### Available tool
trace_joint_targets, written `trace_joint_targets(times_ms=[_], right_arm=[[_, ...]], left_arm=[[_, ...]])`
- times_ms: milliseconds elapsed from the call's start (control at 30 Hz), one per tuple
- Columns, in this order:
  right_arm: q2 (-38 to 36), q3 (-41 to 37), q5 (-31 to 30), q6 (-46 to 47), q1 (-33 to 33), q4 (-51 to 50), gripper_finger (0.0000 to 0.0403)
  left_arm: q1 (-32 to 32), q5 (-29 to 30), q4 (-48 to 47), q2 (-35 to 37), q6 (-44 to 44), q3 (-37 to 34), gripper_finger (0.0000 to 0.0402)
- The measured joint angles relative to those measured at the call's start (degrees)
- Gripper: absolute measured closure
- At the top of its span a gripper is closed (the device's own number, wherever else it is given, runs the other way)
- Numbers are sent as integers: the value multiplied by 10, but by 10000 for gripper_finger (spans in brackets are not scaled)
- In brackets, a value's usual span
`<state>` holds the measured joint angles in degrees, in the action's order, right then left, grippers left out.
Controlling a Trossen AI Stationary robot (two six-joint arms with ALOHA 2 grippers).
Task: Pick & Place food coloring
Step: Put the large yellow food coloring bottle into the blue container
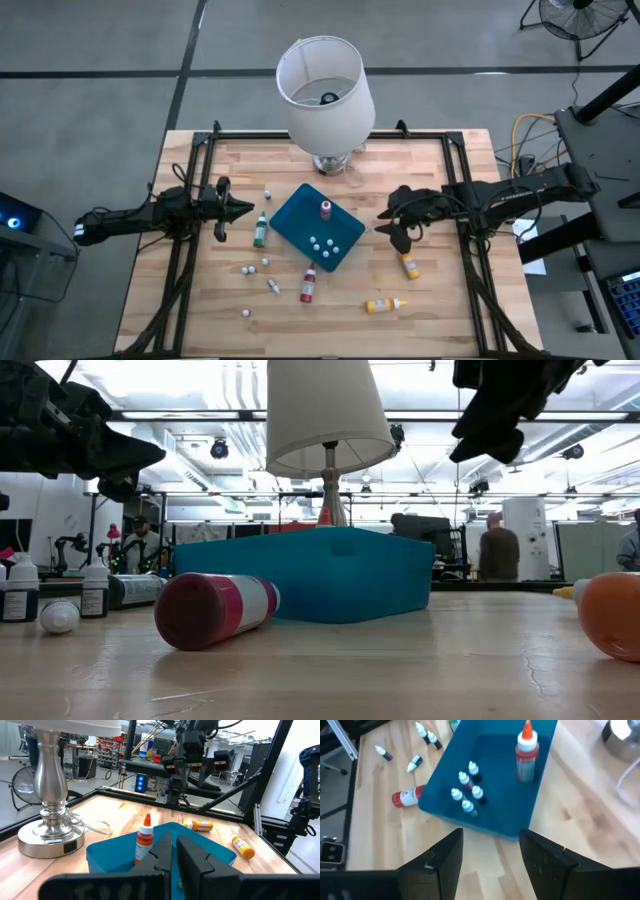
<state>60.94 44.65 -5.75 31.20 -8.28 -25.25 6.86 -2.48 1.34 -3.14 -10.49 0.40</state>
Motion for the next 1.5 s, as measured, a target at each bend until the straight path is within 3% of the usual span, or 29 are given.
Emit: trace_joint_targets(times_ms=[533,867,1500], right_arm=[[0,1,3,168,-49,-61,218],[9,1,10,319,-80,-202,218],[170,28,73,404,-76,-213,221]], left_arm=[[0,0,0,0,0,0,402],[0,0,1,0,0,0,402],[0,0,1,0,0,0,402]])
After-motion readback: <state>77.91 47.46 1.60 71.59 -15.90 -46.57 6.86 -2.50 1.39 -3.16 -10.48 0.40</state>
